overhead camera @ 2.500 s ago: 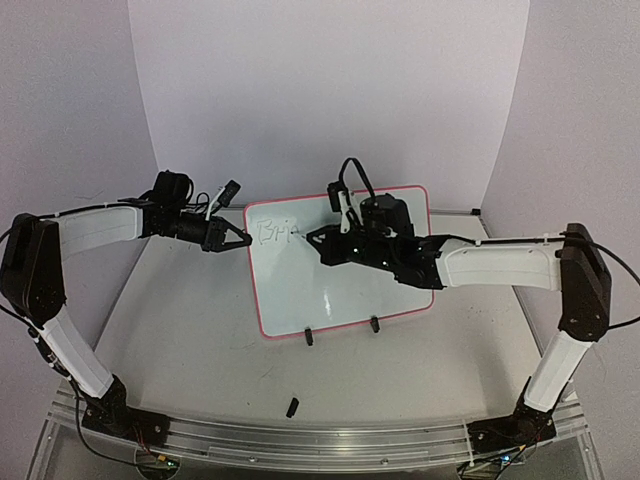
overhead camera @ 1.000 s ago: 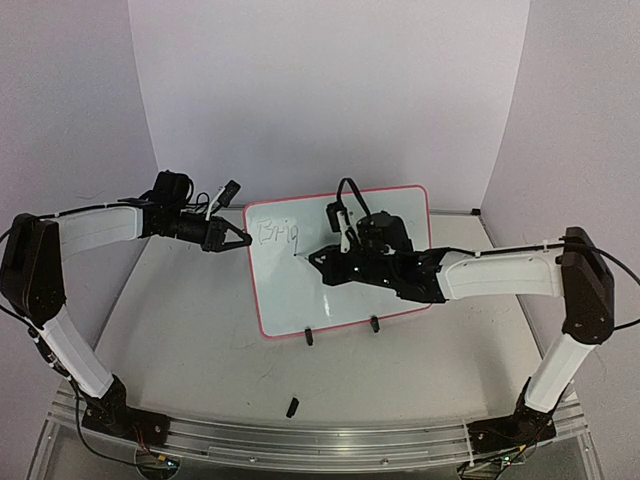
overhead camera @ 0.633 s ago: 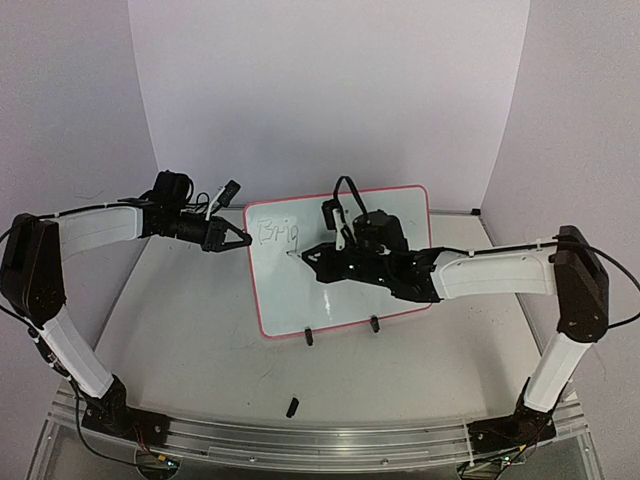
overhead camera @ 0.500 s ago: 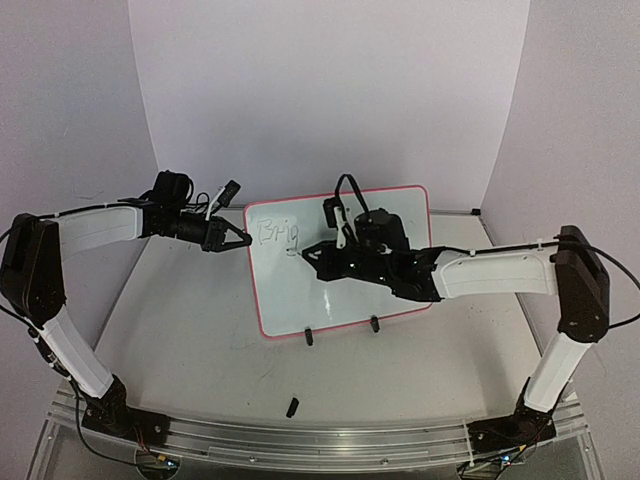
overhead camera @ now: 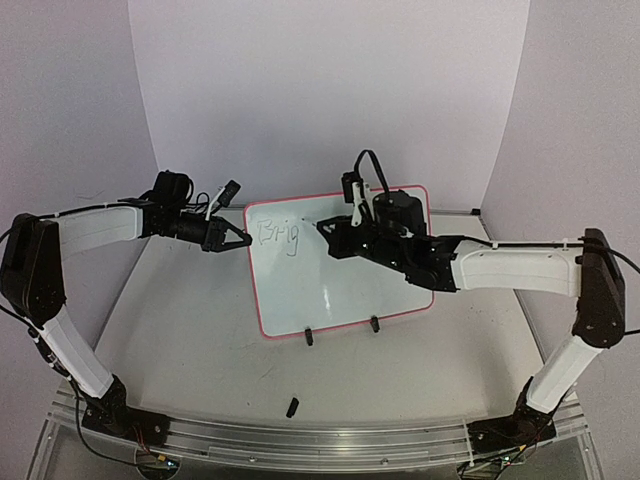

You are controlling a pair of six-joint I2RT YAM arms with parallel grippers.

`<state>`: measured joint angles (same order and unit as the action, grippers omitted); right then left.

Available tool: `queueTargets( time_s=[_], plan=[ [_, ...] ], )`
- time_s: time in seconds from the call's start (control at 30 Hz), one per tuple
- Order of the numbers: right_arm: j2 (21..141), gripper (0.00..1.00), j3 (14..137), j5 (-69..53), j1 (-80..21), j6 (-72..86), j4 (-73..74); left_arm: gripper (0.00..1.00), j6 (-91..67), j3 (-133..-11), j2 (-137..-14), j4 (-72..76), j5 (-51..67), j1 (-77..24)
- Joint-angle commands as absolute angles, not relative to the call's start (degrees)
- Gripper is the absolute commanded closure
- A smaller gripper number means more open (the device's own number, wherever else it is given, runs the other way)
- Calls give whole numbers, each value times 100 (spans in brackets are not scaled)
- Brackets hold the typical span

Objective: Write a sentence on the whiteboard

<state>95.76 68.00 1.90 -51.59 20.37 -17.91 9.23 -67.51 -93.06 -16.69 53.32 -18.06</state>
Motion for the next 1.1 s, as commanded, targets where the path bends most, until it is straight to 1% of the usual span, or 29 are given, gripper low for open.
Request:
queueTargets(
  time_s=[0.0, 0.47, 1.07],
  plan=[
    [9780, 100, 7155, 323, -5090, 1899, -1811, 100, 1501, -6932, -9262, -1779, 5037, -1900],
    [9991, 100, 7300, 366, -4967, 1865, -1704, 100, 1504, -6935, -9268, -1784, 5038, -1903],
    [9820, 100, 6509, 108, -4976, 2301, -1537, 100, 1499, -6939, -9270, -1788, 5043, -1904]
  ],
)
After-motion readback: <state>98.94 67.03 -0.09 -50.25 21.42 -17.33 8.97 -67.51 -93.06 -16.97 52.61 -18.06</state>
